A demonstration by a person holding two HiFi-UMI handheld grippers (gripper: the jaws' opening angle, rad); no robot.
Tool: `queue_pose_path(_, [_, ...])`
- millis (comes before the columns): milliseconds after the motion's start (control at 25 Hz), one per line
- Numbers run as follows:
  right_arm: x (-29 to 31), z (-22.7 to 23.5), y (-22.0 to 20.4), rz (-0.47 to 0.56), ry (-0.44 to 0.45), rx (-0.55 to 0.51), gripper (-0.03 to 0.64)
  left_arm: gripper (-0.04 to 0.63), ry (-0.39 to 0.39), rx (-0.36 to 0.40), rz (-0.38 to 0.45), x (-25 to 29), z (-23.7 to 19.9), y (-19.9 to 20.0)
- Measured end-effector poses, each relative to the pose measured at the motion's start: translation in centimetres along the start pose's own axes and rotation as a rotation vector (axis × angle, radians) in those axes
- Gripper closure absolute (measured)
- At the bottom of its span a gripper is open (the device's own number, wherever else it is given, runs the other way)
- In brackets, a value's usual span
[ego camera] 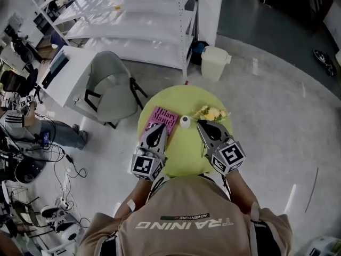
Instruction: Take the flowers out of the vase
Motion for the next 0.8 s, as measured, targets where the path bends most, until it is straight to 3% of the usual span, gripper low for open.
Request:
queue_pose_path(360, [0.4,-1.6,0.7,-0.007,0.055,-0.074,0.615,0.589,0.0,-0.01,0.025,-0.5,0.0,1.3])
queue_pose_path(800, [0.6,-0.9,0.7,-0.02,0.023,-0.072,0.615,0.589,0.011,-0.018,0.006,-0.3,-0.8,0.9])
Point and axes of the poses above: the fingertips, and each gripper's own axes: x forward along the fingers, z to its right, y out of its top, the point moved 2 cm from there along -x, backward along the fingers, and after that the axes turned 1 degree about -z, right-handed, at the moved point
